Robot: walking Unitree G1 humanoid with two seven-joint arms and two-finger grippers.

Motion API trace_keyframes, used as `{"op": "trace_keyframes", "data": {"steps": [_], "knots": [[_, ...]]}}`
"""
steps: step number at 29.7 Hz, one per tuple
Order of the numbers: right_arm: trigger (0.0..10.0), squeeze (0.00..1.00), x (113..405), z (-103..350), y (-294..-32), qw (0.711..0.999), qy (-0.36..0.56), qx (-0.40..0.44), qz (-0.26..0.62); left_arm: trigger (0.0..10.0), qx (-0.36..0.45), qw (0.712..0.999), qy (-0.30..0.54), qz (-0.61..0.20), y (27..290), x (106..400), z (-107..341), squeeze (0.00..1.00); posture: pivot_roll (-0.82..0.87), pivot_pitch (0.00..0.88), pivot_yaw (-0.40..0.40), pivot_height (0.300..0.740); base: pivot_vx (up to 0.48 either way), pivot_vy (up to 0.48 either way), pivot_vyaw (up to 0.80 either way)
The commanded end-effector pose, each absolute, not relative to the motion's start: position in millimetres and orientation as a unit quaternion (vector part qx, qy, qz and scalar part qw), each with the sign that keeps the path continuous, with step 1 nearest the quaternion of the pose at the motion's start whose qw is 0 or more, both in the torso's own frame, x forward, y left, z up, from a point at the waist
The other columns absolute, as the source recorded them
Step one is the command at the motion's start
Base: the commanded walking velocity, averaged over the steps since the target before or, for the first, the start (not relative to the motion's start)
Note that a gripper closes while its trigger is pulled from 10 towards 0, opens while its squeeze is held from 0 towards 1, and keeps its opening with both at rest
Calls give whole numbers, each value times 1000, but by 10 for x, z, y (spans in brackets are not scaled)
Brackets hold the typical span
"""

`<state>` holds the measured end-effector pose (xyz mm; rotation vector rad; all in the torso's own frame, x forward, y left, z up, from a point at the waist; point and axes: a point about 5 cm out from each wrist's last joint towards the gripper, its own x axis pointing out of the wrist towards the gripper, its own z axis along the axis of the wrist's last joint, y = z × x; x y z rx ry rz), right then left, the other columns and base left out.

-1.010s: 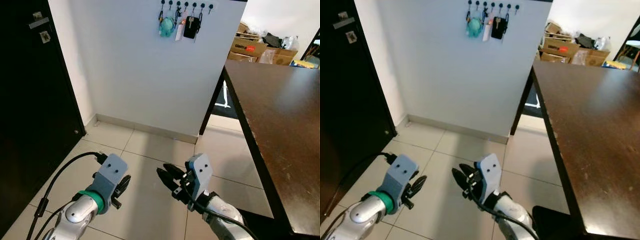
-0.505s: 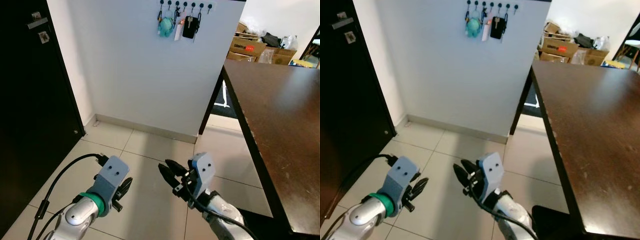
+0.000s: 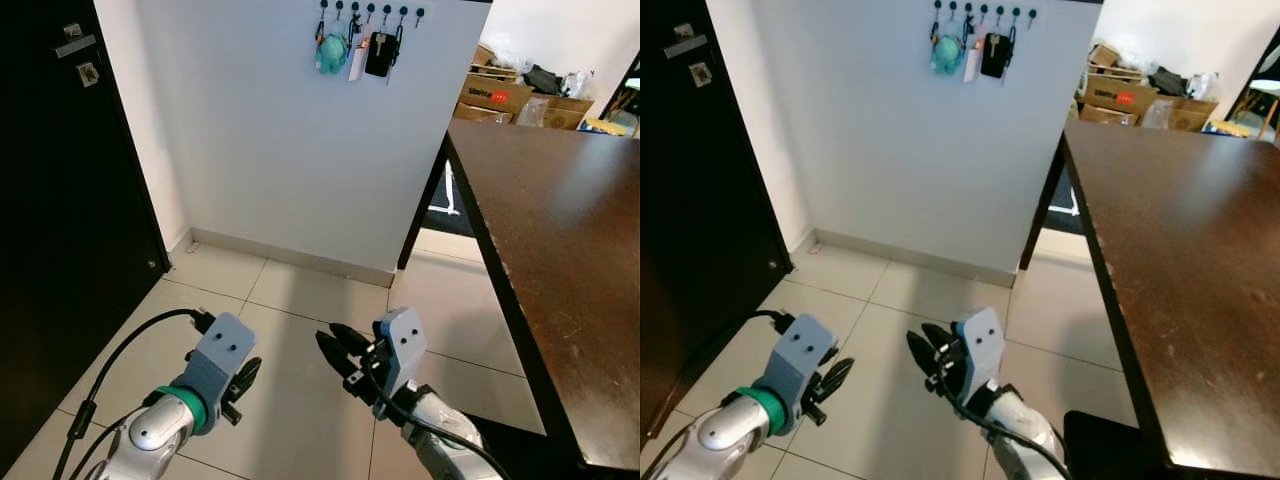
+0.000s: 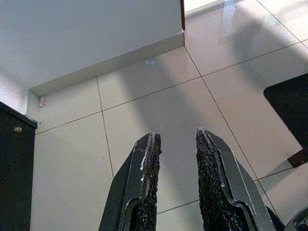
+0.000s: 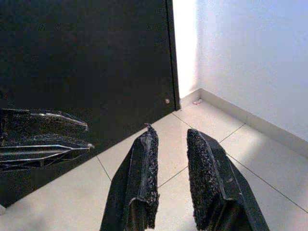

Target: Hang keys on a hook

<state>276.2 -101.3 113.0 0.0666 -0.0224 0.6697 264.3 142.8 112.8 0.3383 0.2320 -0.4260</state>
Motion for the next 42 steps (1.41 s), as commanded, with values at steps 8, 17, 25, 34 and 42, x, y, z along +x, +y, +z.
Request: {"op": "trace_keyframes", "data": {"steps": [8,17,25,34,42], "knots": [[10000,0,2771,1086,-1035,949,0,17,316,10000,174,955,112,-210,1421,2648,1120,0,6,15,35,740,0,0,0],[10000,0,2840,1229,-958,952,-10,-95,292,10000,204,960,88,-169,1389,2694,1230,0,16,32,33,740,0,0,0],[10000,0,2810,1372,-1028,951,-63,-152,262,10000,269,953,-9,-140,1404,2676,1385,0,29,56,21,740,0,0,0],[10000,0,2820,1515,-985,933,-154,-227,235,10000,337,928,-66,-148,1321,2708,1466,0,31,49,29,740,0,0,0],[10000,0,2879,1357,-835,885,-142,-372,242,10000,376,889,-164,-205,1153,2756,1528,0,33,37,51,740,0,0,0]]}}
